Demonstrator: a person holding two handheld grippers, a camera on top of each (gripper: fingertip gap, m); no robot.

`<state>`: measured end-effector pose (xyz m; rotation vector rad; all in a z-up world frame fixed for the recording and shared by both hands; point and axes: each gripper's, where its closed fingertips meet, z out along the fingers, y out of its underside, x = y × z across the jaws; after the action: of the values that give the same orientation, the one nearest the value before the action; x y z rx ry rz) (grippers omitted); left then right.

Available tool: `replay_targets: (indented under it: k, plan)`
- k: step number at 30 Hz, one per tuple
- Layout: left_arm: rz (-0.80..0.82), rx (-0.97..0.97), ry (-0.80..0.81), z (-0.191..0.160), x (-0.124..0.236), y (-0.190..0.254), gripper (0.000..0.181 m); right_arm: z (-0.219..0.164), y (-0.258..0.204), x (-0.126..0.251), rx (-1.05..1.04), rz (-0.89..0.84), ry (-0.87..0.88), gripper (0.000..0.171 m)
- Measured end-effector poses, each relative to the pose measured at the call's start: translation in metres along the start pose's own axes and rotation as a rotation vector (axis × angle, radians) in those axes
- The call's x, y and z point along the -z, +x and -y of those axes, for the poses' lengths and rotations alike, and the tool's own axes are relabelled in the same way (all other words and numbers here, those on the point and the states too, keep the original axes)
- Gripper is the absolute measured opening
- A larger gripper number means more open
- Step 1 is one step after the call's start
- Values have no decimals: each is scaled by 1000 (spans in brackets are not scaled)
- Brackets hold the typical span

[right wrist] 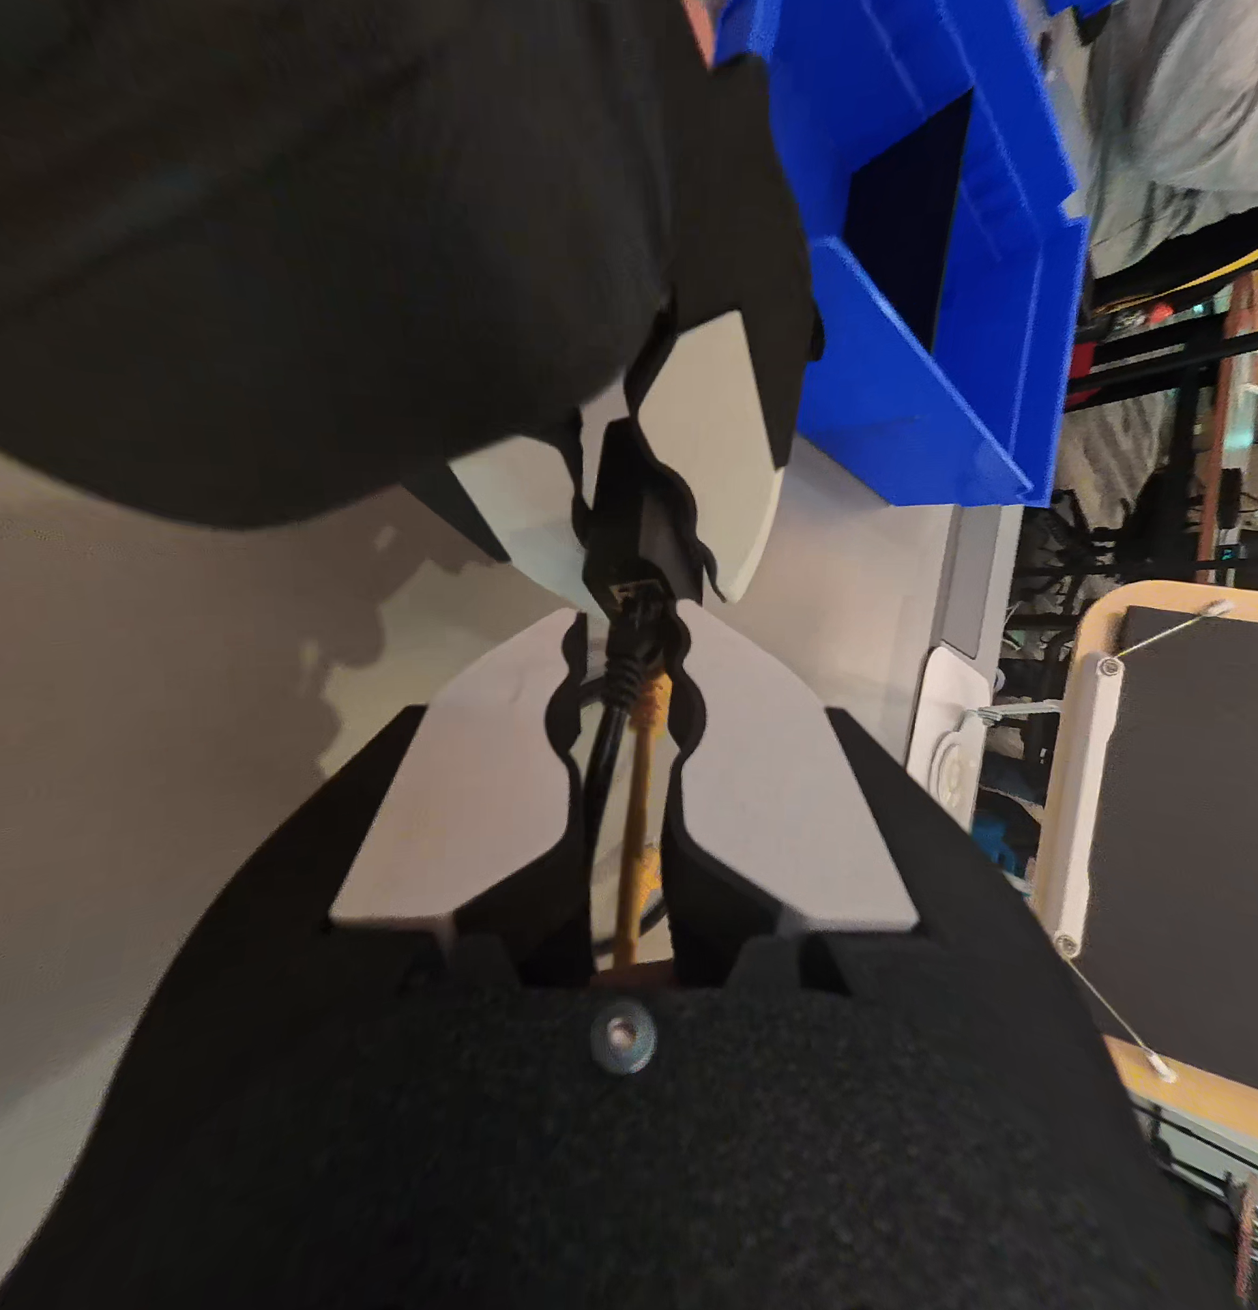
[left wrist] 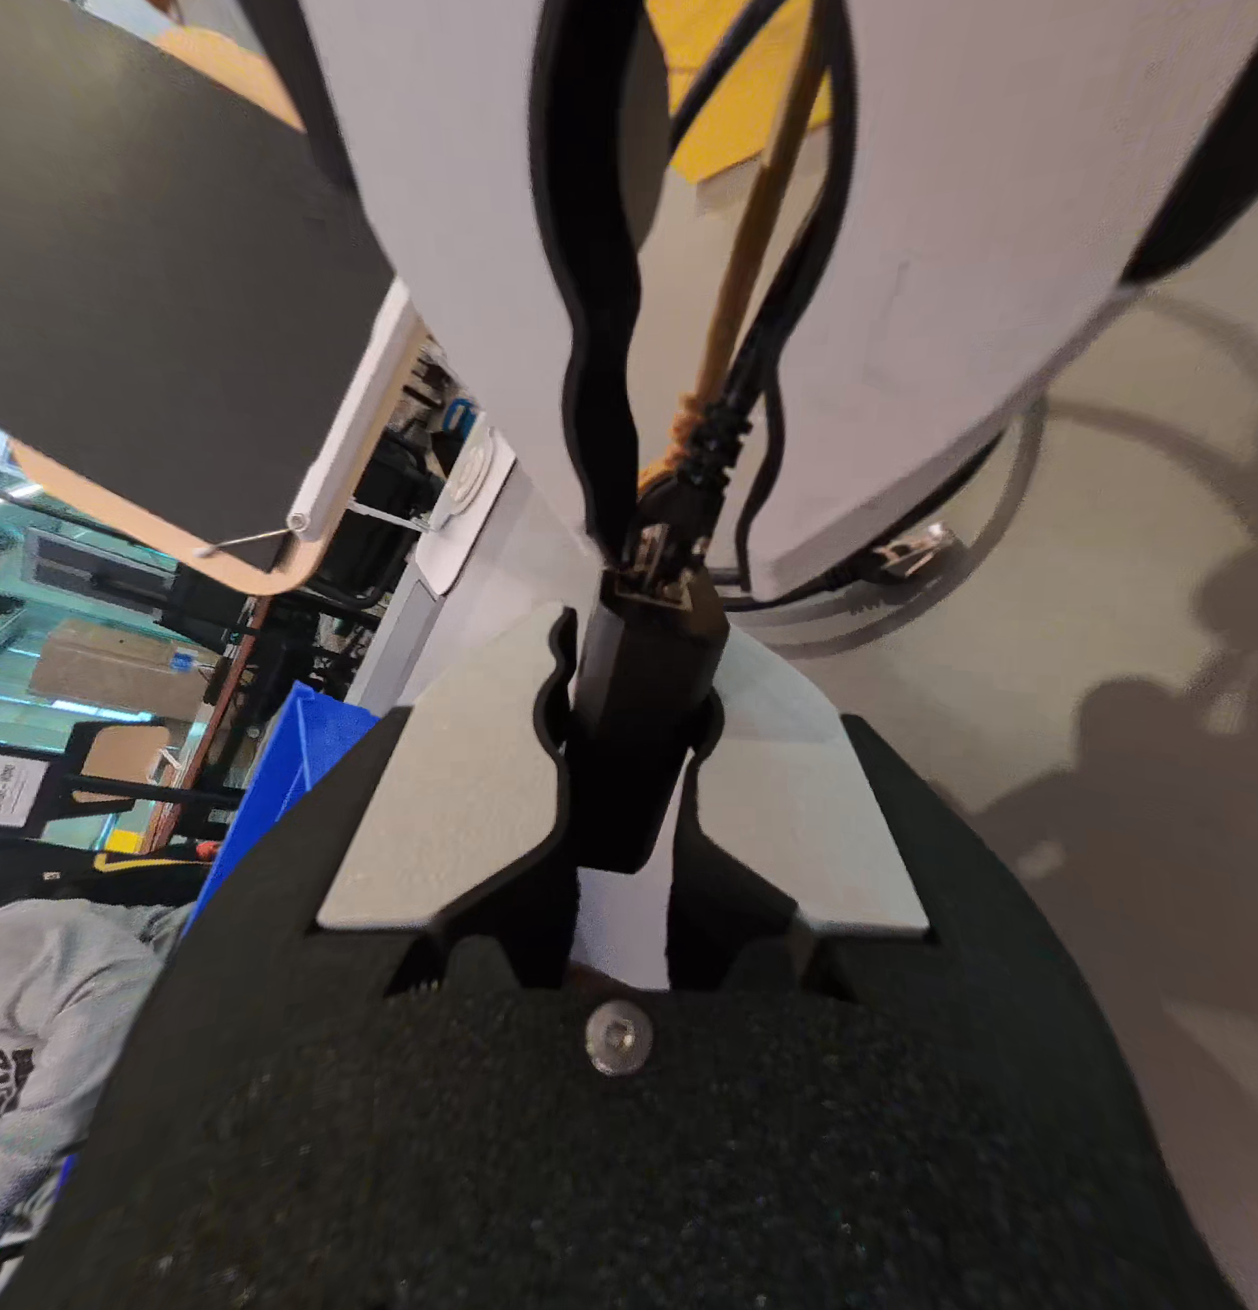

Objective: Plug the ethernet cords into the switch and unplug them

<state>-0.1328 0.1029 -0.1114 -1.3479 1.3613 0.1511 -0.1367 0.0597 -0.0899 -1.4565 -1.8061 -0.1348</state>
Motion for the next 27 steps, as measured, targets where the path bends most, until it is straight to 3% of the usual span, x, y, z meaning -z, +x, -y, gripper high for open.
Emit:
replay_targets:
  k: [6, 11, 20, 27]
  plan:
    - [-27, 38, -12, -2, -2, 5, 28, -2, -1, -3, -13, -14, -11, 16]
    - [-18, -42, -8, 1, -4, 11, 28, -7, -8, 0, -47, 24, 4, 15]
    - [210, -282, -4, 1, 5, -17, 26, -10, 2, 24, -613, 35, 110, 21]
    - [220, -277, -39, 0, 1, -15, 26, -11, -3, 23, -626, 0, 107, 19]
